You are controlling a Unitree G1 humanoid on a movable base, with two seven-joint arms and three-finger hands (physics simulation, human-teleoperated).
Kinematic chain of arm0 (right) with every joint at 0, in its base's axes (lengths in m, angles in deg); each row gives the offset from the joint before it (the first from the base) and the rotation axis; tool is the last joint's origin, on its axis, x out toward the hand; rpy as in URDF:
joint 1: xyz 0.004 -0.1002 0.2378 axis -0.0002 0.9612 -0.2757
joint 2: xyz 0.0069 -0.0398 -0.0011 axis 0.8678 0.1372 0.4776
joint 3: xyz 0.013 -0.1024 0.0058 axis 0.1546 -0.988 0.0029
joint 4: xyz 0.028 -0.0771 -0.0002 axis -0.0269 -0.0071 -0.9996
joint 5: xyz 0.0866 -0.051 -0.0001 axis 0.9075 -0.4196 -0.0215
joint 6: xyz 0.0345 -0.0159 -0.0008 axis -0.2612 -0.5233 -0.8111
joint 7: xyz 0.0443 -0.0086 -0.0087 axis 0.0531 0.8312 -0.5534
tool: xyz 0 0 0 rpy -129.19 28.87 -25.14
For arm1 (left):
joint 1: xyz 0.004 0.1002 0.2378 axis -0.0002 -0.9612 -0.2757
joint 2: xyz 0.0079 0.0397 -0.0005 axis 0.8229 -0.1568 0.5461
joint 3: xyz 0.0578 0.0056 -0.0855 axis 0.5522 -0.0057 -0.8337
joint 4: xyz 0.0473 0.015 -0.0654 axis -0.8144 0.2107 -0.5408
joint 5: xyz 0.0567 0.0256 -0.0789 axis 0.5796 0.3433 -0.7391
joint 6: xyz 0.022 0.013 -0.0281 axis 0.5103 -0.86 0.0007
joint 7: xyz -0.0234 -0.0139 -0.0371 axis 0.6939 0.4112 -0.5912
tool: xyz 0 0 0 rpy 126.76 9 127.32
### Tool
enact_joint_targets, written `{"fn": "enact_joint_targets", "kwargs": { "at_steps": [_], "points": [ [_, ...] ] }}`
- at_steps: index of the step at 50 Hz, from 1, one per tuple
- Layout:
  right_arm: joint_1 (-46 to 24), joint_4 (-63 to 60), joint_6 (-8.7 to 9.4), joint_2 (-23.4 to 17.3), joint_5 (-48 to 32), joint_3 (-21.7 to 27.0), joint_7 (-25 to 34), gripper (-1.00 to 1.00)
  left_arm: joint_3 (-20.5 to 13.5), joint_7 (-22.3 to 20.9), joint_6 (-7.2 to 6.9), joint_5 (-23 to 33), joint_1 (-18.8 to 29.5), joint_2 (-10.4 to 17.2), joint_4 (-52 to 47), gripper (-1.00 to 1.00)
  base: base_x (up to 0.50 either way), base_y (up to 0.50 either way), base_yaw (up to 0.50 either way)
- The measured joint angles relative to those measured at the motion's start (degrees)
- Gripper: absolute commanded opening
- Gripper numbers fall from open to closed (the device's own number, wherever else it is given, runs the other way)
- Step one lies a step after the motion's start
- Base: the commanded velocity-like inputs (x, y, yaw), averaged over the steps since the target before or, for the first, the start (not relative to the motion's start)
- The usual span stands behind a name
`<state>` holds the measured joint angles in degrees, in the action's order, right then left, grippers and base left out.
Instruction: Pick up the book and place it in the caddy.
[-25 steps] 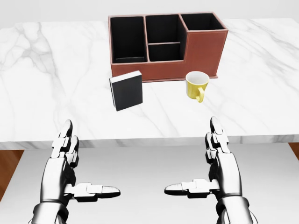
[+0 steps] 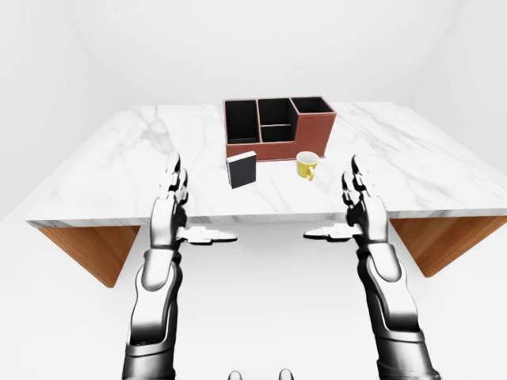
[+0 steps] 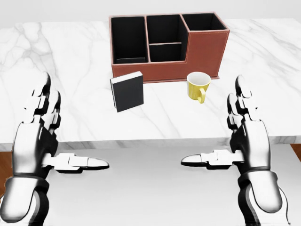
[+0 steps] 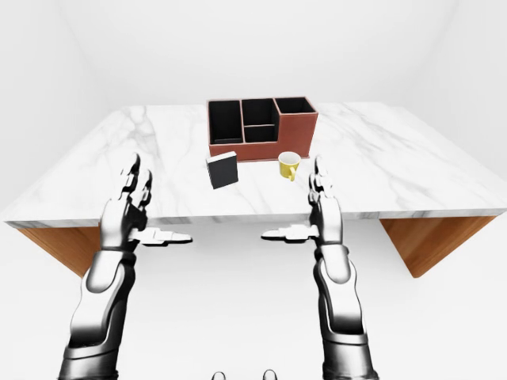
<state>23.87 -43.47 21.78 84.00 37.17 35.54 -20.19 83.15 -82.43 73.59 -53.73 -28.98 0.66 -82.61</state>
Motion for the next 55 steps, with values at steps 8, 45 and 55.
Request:
{"fn": "enact_joint_targets", "kwargs": {
  "at_steps": [8, 45, 55],
  "points": [
    [-11.76, -6.26, 0.0, -9.3, 4.22, 7.91, 1.39, 1.0, -7.45, -2.43, 0.0, -2.86, 8.29, 6.95, -10.67, 1.0, 0.0, 0.0, 0.0],
    [-16.2, 8.07, 0.0, -34.51, 14.69, 27.54, 8.18, 1.0, -32.34, -6.02, 0.0, -16.88, 10.37, 28.25, -3.95, 1.0, 0.01, 0.1, 0.0],
    [-16.12, 9.32, 0.0, -35.04, 14.87, 27.85, 8.05, 1.0, -32.98, -5.69, 0.0, -17.22, 9.91, 28.89, -3.58, 1.0, 0.05, 0.5, 0.0]
  ]
}}
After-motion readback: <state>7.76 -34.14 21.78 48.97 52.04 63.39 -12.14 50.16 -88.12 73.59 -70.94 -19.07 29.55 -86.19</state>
